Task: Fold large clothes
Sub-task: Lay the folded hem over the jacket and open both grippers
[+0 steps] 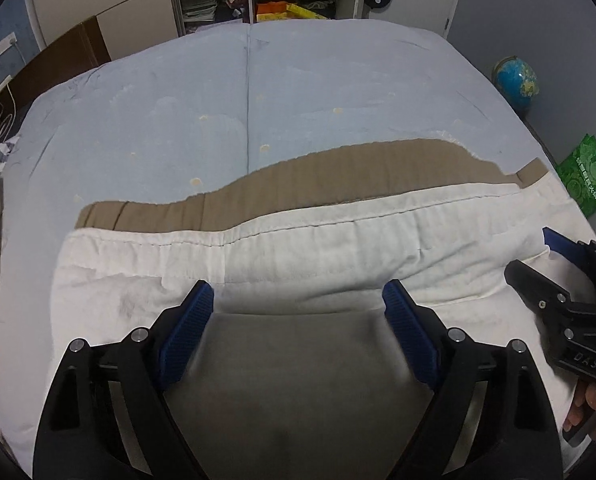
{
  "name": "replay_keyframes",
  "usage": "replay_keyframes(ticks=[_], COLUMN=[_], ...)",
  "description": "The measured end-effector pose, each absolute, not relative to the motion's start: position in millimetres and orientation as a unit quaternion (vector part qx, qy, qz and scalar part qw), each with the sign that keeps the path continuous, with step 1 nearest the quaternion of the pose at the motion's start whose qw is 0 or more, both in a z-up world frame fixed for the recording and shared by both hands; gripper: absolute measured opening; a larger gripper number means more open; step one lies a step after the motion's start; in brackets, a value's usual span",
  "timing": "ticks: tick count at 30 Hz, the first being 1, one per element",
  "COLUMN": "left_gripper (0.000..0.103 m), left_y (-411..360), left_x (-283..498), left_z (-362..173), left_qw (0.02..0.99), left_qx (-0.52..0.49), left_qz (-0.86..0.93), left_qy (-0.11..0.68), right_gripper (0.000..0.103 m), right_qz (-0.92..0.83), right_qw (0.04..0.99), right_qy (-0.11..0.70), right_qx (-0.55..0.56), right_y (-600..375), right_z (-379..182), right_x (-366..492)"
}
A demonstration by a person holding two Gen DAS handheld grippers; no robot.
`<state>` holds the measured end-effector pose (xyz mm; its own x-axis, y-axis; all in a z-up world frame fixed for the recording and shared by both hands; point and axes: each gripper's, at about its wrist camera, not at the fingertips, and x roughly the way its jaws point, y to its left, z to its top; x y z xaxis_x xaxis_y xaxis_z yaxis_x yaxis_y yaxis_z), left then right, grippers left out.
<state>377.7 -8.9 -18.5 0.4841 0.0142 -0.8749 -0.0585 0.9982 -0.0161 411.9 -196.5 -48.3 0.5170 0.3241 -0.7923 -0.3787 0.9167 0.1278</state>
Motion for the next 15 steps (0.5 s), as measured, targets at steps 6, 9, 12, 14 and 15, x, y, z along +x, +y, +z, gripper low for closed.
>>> replay_keyframes(ticks=[6,9,12,14,15], left_gripper=[0.087,0.088,0.088,0.088,0.088], left_y=[1,3,1,0,0], left_x=[375,370,368,366,365], left_z=[-33,-41,-48,-52,-53], left_qw=[0.869,0.873,0.879,0.883,0.885], left_qx=[-0.039,-0.048,-0.047,-0.047,-0.046], left_qz=[0.013,0.011,0.012,0.014,0.015], left_qy=[0.493,0.485,0.474,0.466,0.464], right_gripper=[0.080,0.080,0.081,0.081,0.081], right_qz=[0.194,0.194,0.193,0.193,0.193], right_qw=[0.867,0.866,0.866,0.866,0.867], right_qy=[0.456,0.459,0.458,0.458,0.458], right_qx=[-0.043,-0.045,-0.046,-0.047,-0.048], right_y=[-189,-186,-185,-184,-184], right_z=[-65,-72,-77,-78,-80], right_x=[413,415,415,416,416])
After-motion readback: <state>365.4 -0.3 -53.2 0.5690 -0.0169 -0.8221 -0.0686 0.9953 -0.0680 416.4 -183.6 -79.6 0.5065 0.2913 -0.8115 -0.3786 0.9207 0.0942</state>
